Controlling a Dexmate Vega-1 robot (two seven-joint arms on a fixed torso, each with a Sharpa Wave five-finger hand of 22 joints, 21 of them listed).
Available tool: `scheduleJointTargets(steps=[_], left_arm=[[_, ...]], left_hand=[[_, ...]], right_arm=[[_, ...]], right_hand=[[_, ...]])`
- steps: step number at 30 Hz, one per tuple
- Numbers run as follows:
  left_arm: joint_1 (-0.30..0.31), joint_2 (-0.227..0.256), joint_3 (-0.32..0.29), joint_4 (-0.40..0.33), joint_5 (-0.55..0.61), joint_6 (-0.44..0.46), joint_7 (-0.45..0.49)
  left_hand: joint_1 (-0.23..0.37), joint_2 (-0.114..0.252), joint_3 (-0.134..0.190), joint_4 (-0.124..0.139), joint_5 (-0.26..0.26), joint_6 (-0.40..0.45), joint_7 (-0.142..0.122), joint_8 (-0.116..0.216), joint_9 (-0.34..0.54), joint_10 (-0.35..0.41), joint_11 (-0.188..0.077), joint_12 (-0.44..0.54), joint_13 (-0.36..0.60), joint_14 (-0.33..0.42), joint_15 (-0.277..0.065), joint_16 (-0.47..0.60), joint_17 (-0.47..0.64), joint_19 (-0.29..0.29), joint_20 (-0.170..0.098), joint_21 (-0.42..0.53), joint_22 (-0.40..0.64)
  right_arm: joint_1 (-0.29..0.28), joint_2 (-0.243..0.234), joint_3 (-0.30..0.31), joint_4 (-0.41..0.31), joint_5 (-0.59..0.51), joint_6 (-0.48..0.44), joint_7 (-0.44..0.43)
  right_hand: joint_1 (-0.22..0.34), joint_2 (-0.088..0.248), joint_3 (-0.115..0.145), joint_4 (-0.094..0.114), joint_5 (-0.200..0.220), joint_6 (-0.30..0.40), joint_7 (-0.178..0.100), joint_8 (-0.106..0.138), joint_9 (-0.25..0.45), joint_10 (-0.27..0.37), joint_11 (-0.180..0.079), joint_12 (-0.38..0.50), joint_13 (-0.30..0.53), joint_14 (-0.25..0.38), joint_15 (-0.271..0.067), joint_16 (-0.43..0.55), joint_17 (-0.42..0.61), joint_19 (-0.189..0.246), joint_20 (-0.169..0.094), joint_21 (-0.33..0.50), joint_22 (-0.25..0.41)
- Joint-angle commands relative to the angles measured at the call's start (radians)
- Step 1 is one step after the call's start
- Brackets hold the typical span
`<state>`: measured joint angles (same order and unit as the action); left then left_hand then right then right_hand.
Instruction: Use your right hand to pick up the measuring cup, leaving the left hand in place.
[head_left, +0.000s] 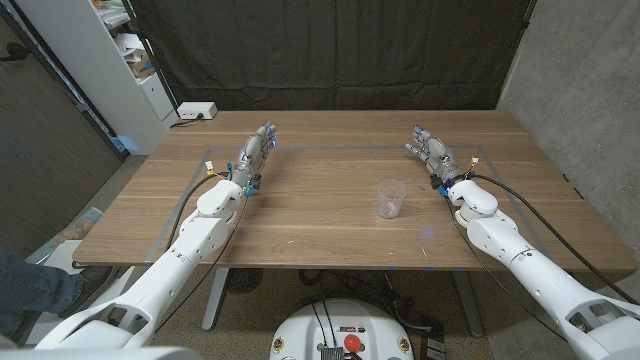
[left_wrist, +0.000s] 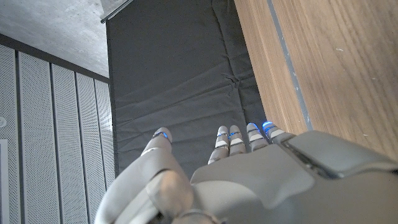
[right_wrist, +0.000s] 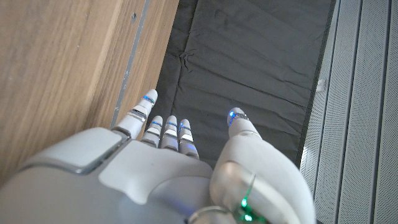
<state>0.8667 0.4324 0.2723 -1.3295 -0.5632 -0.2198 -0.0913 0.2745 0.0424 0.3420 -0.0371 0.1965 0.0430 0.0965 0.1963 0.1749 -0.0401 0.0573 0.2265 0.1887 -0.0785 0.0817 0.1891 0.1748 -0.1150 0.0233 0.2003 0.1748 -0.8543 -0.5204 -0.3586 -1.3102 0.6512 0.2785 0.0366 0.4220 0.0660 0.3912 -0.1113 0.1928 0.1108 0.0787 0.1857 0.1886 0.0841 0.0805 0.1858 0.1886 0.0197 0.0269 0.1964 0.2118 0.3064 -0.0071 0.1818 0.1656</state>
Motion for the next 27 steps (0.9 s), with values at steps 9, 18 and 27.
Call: scheduleJointTargets(steps=[9,18,27], left_arm=[[0.024,-0.036,-0.054,-0.027,0.043,0.031,-0.028],[0.028,-0.037,-0.059,-0.037,0.053,0.041,-0.027],[0.030,-0.030,-0.058,-0.055,0.064,0.051,-0.025]], left_hand=[[0.012,0.003,0.005,-0.008,0.003,0.001,0.001,-0.001,0.003,0.004,-0.001,0.003,0.004,-0.003,-0.004,0.005,0.005,-0.010,0.004,0.002,0.004],[0.013,0.004,0.005,-0.009,0.003,0.003,0.000,-0.002,0.003,0.005,-0.001,0.003,0.004,-0.002,-0.003,0.004,0.005,-0.011,0.005,0.001,0.004],[0.013,0.005,0.005,-0.011,0.002,0.004,0.001,-0.003,0.003,0.006,-0.001,0.002,0.005,-0.001,-0.004,0.004,0.005,-0.012,0.006,0.001,0.004]], right_arm=[[-0.025,-0.012,0.014,-0.022,-0.006,0.019,-0.002],[-0.048,-0.024,0.021,-0.036,-0.010,0.036,-0.003],[-0.069,-0.025,0.030,-0.041,-0.011,0.061,-0.012]], right_hand=[[0.018,0.003,0.004,-0.010,0.003,0.008,-0.001,0.010,0.003,0.006,-0.004,0.009,0.004,0.005,0.005,0.009,0.001,0.001,0.004,0.004,0.004],[0.023,0.001,0.004,-0.015,0.003,0.009,-0.004,0.010,0.003,0.006,-0.006,0.009,0.004,0.004,0.003,0.008,0.000,-0.001,0.002,0.004,0.004],[0.032,-0.003,0.002,-0.024,0.002,0.022,-0.014,0.015,0.003,0.021,-0.015,0.015,0.004,0.018,-0.010,0.012,-0.003,-0.004,-0.002,0.005,0.004]])
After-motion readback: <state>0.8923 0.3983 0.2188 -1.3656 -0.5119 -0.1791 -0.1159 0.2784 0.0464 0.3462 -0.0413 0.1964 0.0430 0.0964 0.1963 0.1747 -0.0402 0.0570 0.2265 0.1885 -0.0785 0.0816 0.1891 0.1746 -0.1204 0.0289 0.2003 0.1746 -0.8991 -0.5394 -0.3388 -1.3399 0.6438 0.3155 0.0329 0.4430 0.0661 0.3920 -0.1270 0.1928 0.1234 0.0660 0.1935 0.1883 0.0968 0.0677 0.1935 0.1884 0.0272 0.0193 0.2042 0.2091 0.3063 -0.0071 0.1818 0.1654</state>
